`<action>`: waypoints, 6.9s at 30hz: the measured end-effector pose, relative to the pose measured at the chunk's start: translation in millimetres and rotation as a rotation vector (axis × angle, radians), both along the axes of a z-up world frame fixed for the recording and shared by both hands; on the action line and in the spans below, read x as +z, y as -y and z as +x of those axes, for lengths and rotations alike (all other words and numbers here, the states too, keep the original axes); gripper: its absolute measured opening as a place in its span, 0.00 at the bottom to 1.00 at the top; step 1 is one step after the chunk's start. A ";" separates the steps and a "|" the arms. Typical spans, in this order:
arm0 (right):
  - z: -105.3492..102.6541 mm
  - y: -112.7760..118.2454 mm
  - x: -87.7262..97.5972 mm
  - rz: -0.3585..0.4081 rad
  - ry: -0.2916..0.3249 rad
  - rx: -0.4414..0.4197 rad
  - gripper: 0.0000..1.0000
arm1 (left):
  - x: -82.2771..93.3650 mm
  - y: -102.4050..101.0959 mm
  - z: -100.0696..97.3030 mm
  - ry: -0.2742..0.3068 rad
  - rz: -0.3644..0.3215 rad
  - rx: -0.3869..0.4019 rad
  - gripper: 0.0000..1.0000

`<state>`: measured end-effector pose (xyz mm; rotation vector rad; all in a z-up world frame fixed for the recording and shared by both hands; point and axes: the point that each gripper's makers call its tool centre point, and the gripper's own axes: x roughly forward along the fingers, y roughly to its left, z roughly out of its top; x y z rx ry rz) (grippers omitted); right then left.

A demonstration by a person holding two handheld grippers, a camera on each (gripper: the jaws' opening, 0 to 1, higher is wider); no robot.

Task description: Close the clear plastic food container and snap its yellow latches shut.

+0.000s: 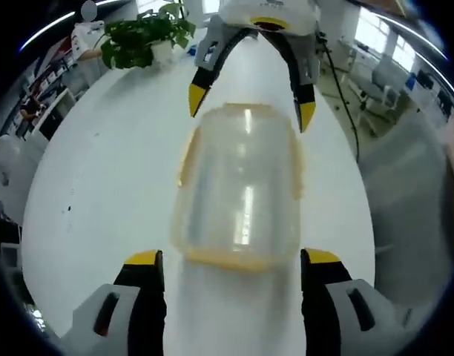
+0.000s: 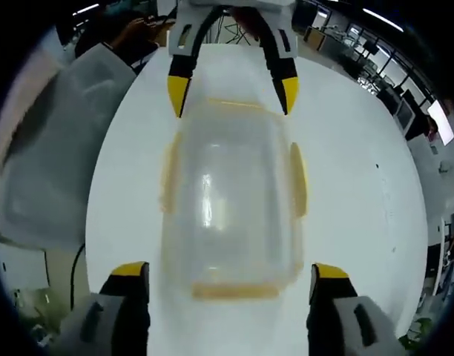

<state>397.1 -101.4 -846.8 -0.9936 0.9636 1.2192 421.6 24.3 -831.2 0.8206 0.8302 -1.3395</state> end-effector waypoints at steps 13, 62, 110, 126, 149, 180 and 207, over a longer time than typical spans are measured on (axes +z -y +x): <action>8.3 0.9 2.2 -0.009 -0.030 -0.004 0.75 | -9.2 9.3 -2.6 0.005 -0.018 0.046 0.72; 20.4 38.3 55.7 0.266 -0.028 -0.749 0.54 | 27.7 -20.8 26.1 -0.197 -0.362 0.705 0.52; 20.4 -3.1 15.5 0.486 -0.333 -1.084 0.43 | 6.7 2.1 11.6 -0.375 -0.380 0.821 0.28; 19.3 -5.6 20.6 0.528 -0.303 -1.078 0.44 | 7.5 3.4 9.4 -0.371 -0.386 0.809 0.29; 8.4 -6.3 21.6 0.543 -0.216 -1.111 0.50 | 21.7 4.7 15.8 -0.073 -0.326 0.661 0.41; 3.0 4.1 14.6 0.569 -0.213 -1.145 0.53 | 33.5 43.2 -2.7 -0.014 -0.360 0.468 0.43; 26.5 -11.9 56.9 0.627 -0.026 -0.941 0.43 | 28.1 65.5 -27.4 0.053 -0.335 0.273 0.48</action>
